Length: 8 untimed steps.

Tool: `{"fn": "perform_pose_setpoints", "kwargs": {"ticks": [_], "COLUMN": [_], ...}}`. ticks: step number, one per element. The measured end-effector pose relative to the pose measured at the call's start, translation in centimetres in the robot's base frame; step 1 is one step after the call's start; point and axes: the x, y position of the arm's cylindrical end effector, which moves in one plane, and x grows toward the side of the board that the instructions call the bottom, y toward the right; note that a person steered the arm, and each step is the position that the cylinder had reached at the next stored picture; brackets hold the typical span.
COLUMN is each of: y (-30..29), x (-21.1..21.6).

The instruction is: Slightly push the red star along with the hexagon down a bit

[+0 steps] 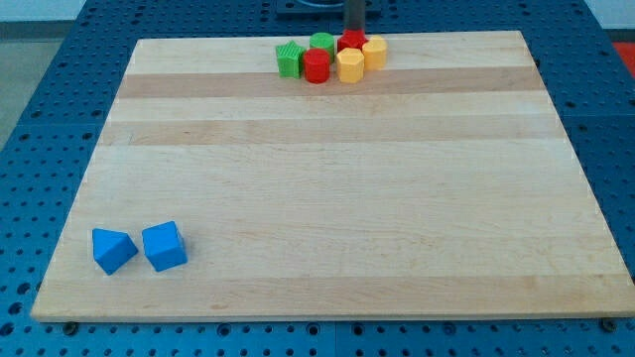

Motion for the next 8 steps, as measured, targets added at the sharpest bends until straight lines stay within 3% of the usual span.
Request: {"fn": "perform_pose_setpoints", "kwargs": {"ticks": [2,5,8], "y": [2.0,-1.2,-1.2], "x": [0.1,0.2,4.7]}}
